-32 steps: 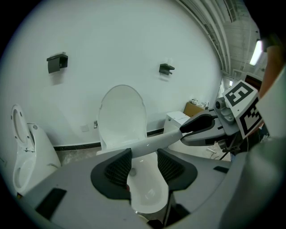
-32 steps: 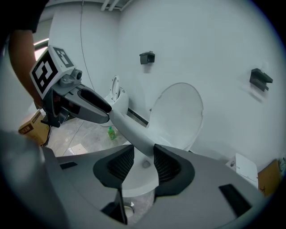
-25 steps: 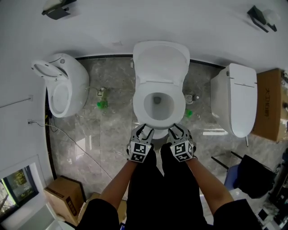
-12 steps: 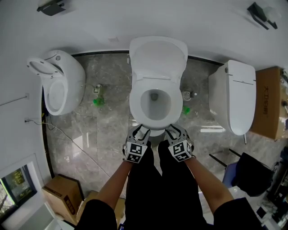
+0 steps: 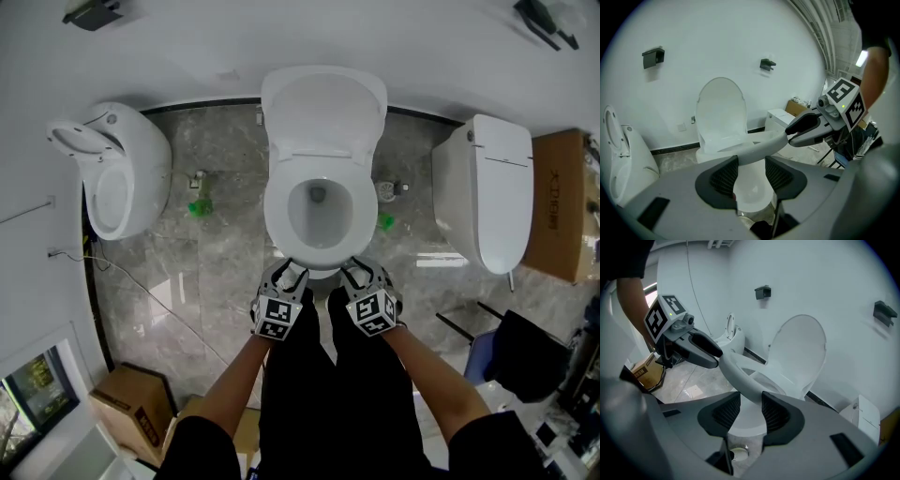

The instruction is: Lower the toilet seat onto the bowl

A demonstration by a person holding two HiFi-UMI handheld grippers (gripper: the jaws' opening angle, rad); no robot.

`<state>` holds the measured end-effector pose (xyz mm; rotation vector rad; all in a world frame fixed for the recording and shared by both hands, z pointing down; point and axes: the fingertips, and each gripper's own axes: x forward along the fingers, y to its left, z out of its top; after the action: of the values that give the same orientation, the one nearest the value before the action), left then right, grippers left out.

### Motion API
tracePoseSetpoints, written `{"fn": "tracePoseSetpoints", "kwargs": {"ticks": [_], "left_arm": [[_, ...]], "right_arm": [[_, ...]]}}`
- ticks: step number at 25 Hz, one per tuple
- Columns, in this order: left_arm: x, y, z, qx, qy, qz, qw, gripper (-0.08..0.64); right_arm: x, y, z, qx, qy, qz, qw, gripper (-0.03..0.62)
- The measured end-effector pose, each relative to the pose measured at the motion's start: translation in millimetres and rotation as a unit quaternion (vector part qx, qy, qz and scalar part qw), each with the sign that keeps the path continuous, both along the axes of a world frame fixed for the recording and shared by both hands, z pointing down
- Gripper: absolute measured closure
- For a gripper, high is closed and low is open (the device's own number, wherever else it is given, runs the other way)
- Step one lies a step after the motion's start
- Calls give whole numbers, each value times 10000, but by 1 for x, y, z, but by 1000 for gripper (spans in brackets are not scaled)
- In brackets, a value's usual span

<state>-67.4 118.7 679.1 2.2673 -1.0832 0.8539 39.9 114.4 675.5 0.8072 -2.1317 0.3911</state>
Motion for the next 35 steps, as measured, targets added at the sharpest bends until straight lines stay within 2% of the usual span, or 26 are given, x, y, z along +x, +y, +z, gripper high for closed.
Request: {"fn": "tracePoseSetpoints", "kwargs": {"ticks": [11, 21, 35], "left_arm": [[-1, 21, 24, -48, -44, 23, 10000, 371], [-2, 34, 45, -47, -32, 5, 10000, 371], [-1, 59, 80, -316, -59, -110, 9994, 371]], "right_arm": [[-2, 21, 23, -73, 94, 150, 9998, 439], [-3, 35, 44, -243, 75, 103, 9996, 438], [-1, 56, 77, -475, 206, 45, 9986, 440]]}}
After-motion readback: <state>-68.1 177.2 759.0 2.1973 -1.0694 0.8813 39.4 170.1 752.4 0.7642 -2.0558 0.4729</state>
